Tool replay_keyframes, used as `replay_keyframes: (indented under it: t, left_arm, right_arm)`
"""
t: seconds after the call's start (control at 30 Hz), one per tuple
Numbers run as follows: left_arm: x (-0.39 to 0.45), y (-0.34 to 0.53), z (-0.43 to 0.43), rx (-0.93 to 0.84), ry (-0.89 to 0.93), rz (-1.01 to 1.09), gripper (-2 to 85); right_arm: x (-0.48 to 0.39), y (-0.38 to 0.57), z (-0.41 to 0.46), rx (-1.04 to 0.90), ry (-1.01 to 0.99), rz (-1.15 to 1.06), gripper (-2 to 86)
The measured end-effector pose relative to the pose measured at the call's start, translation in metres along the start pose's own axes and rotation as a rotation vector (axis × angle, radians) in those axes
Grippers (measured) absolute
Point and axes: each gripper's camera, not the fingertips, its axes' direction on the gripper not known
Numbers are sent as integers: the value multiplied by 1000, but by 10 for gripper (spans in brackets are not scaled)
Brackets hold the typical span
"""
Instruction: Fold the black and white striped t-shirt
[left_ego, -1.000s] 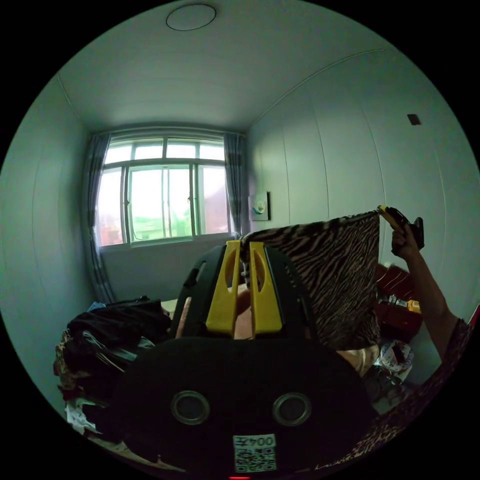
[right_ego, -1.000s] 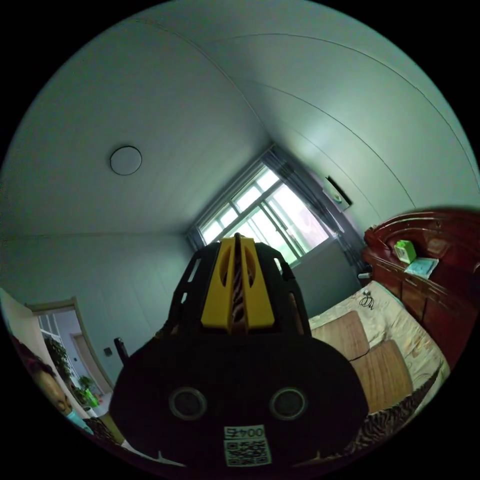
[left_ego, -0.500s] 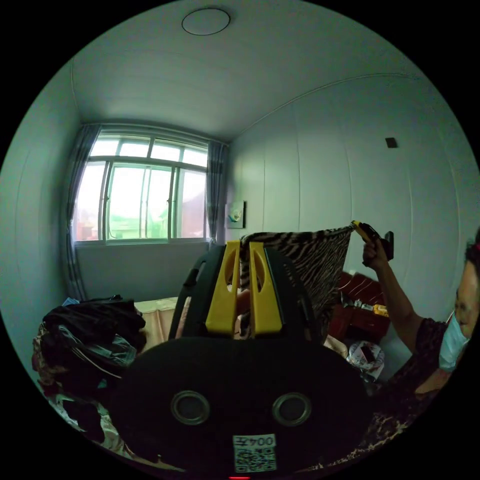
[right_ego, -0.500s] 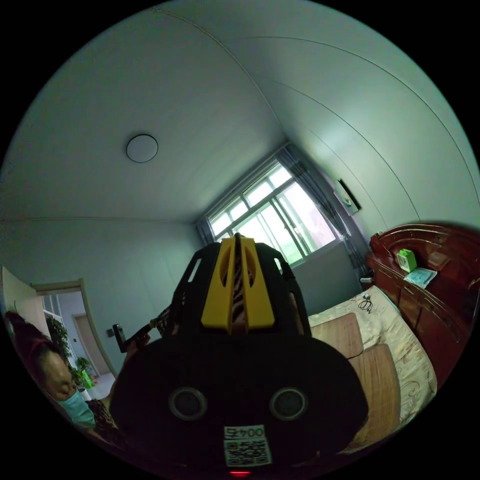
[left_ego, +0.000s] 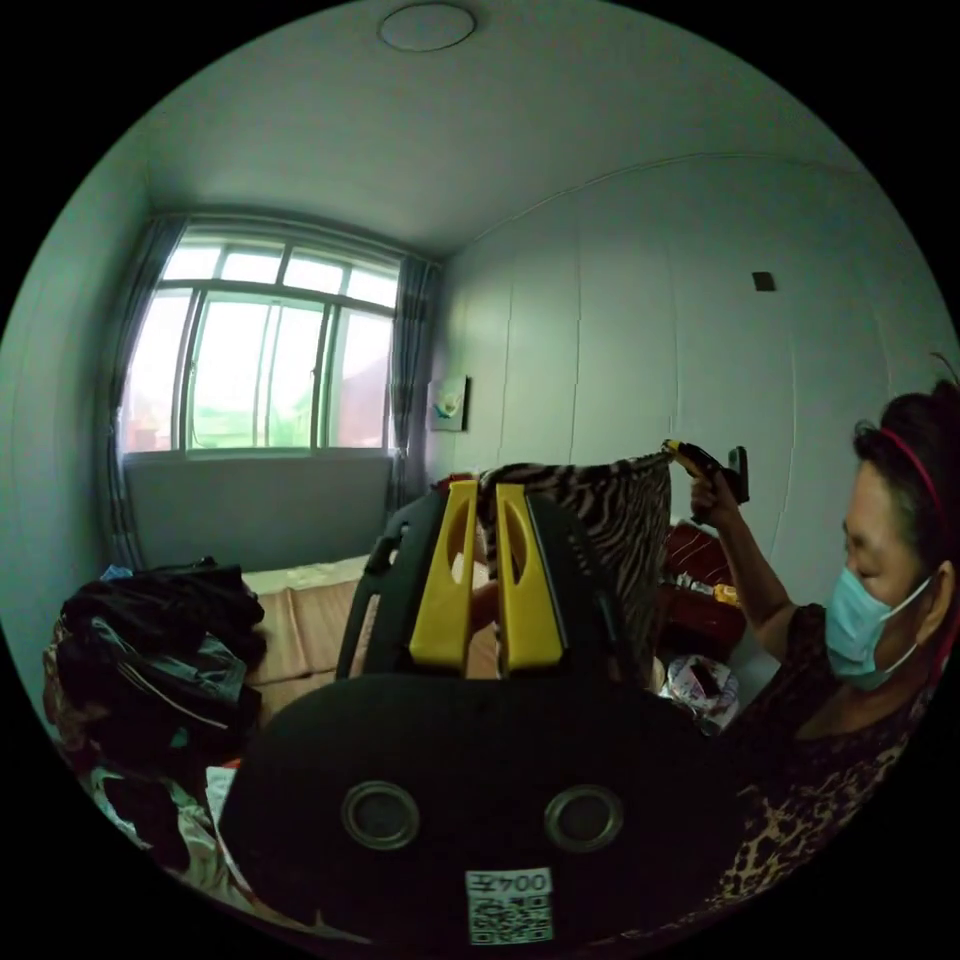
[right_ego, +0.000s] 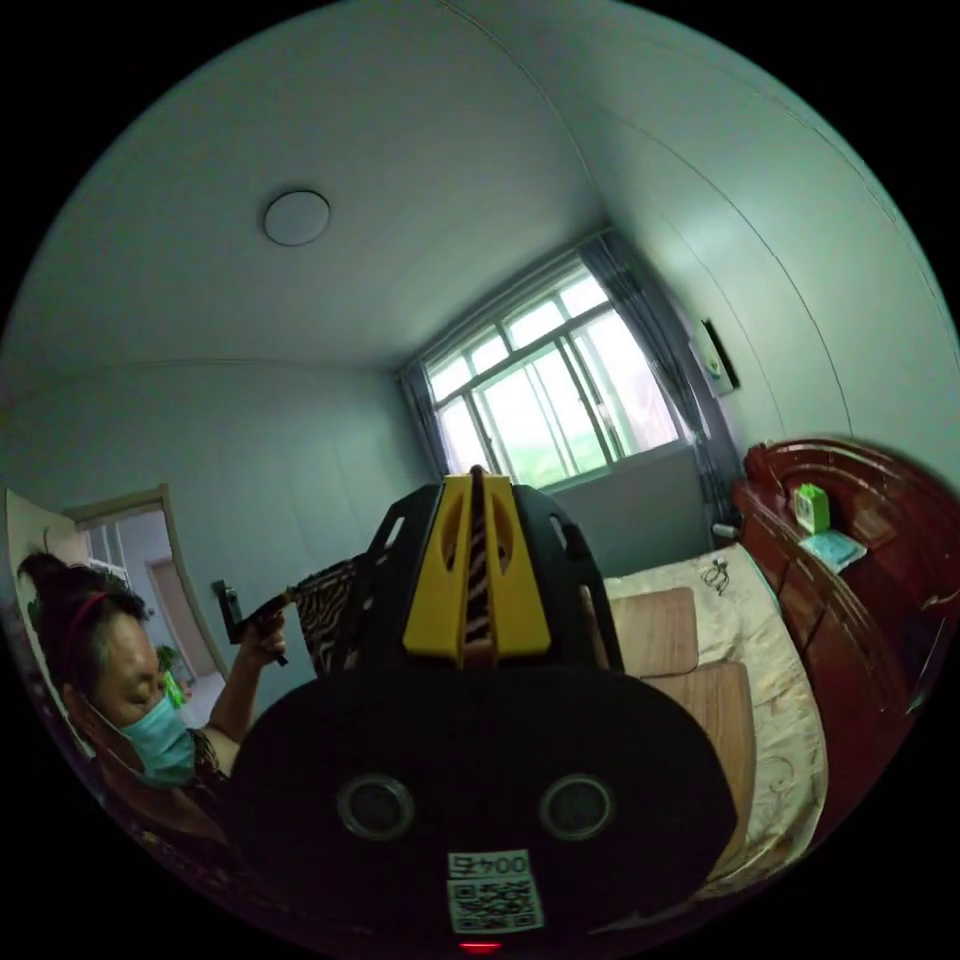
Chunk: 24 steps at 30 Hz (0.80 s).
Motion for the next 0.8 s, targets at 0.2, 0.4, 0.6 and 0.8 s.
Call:
replay_keyframes:
  t: [0.2,0.4,0.6,0.8]
  left_arm:
    - [-83,46,123,-170,-44,-199,21]
    - [-162,74,260,-255,-201,-377,18]
    - [-99,-59,245,54,-313,-131,17]
    - [-21,-65,187,217,-231,25,20]
  right_arm:
    - [92,-9,106,-228,81,188,12]
    - [173,-29,207,-278,144,361,2]
    - [113,-135,224,-62,154,109,-1]
    - [76,-190,201,-35,24,-19,4]
